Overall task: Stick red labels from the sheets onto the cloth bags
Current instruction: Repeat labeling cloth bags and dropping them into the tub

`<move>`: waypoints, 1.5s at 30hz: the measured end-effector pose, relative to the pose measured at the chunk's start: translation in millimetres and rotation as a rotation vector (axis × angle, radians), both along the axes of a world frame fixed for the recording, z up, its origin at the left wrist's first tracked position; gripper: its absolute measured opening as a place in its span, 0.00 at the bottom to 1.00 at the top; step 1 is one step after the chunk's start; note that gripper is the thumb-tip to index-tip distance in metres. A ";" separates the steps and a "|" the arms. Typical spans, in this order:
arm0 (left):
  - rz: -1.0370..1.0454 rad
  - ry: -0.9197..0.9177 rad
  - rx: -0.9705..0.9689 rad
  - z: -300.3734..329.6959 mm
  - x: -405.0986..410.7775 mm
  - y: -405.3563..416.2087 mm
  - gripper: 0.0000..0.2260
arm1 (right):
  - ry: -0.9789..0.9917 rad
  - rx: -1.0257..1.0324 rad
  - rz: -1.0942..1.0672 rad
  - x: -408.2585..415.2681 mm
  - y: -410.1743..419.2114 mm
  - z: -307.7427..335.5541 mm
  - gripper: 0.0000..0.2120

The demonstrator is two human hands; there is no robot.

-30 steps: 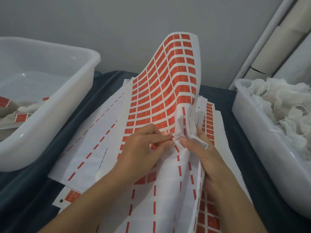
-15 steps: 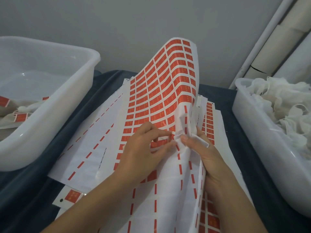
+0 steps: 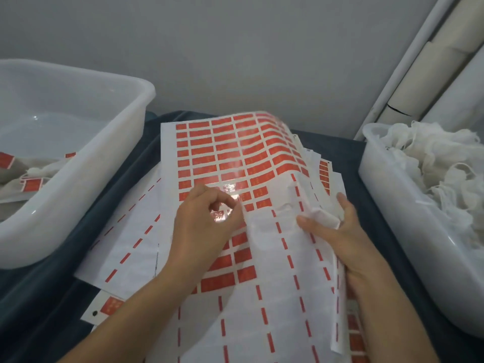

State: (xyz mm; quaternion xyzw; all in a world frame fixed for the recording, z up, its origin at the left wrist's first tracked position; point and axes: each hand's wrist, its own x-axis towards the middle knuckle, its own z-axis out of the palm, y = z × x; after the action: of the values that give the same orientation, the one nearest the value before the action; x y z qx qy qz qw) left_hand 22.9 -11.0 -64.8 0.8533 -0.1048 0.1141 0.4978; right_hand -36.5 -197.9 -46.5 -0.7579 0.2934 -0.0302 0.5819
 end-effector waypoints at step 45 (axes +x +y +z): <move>-0.505 -0.293 -0.002 16.6 -27.1 0.2 0.09 | -0.561 -0.072 0.267 -18.2 30.9 12.4 0.24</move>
State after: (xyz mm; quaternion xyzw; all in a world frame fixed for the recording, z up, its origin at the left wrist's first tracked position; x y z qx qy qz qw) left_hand -4.3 -10.8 -48.2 0.7742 -0.3846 0.1088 0.4907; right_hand -54.7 -167.0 -34.2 -0.7719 0.0180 -0.1717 0.6118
